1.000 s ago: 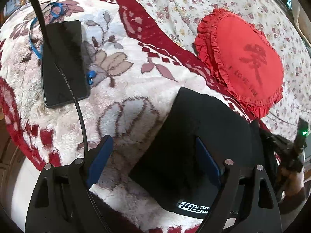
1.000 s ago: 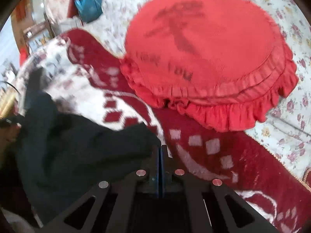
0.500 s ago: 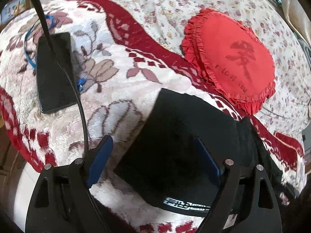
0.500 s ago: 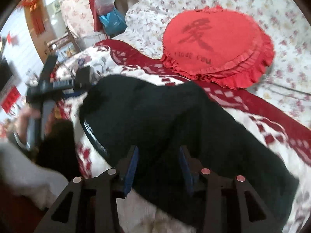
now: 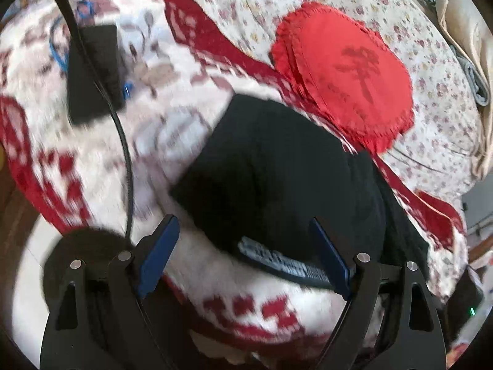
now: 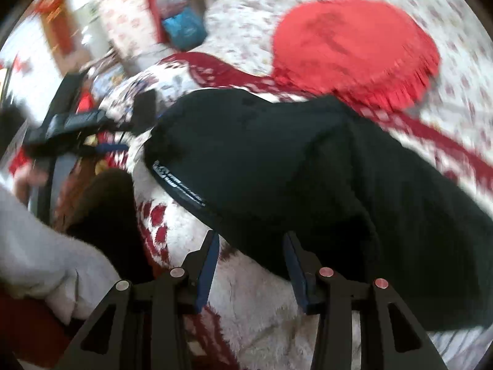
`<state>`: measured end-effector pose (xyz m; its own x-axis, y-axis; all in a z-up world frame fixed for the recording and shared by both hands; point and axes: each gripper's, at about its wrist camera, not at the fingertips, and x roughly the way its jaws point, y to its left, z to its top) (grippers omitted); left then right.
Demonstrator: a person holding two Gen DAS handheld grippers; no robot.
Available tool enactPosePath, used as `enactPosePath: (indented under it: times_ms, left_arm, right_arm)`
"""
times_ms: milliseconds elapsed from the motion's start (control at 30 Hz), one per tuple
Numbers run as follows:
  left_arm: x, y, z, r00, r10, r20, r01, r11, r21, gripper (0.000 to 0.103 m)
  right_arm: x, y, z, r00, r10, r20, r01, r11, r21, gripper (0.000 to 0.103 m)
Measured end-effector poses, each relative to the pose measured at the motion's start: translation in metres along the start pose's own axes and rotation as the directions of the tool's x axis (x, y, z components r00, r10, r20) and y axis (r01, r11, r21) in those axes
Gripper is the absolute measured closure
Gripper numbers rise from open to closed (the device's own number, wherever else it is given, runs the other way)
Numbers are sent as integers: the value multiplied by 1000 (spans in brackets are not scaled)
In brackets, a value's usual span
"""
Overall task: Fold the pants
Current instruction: 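Lift and fold the pants with the right gripper while the left gripper holds the waistband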
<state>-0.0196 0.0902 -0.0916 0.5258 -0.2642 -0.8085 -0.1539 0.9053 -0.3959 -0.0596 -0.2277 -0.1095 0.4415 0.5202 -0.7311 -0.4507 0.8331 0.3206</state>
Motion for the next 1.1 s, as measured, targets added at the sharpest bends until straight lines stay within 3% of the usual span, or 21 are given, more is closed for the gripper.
enactPosePath:
  times_ms: [100, 233, 467, 667, 733, 867, 900, 933, 967, 1100]
  left_arm:
    - [8, -7, -11, 998, -32, -50, 32, 999, 6, 17]
    - [12, -17, -8, 999, -46, -21, 46, 999, 12, 17]
    - [34, -15, 5, 998, -43, -47, 41, 999, -33, 17]
    - [21, -22, 15, 995, -89, 39, 90, 995, -42, 29]
    - [26, -26, 16, 997, -63, 31, 64, 998, -10, 36]
    - [39, -15, 19, 999, -34, 17, 35, 998, -48, 73]
    - [38, -10, 20, 999, -38, 23, 40, 997, -61, 81]
    - [35, -8, 20, 999, -31, 31, 33, 998, -59, 87]
    - [32, -6, 21, 999, -25, 37, 27, 998, -56, 91]
    - [11, -4, 20, 997, -47, 63, 48, 999, -21, 96]
  right_arm:
    - [1, -15, -4, 1000, 22, 0, -22, 996, 88, 62]
    - [8, -27, -6, 999, 52, 1, -51, 986, 158, 61]
    - [7, -35, -8, 994, 94, 51, -104, 962, 253, 57]
    - [9, -44, -4, 987, 140, 85, -160, 927, 339, 57]
    - [10, -46, -1, 981, 164, 105, -191, 913, 359, 57]
    - [23, -46, 14, 974, 182, 136, -221, 893, 393, 59]
    - [28, -46, 19, 971, 196, 138, -236, 887, 398, 72]
    - [31, -44, 22, 971, 197, 137, -236, 891, 389, 92]
    - [31, -41, 26, 974, 182, 137, -220, 903, 370, 98]
    - [20, -21, 30, 966, 213, 148, -251, 916, 312, 98]
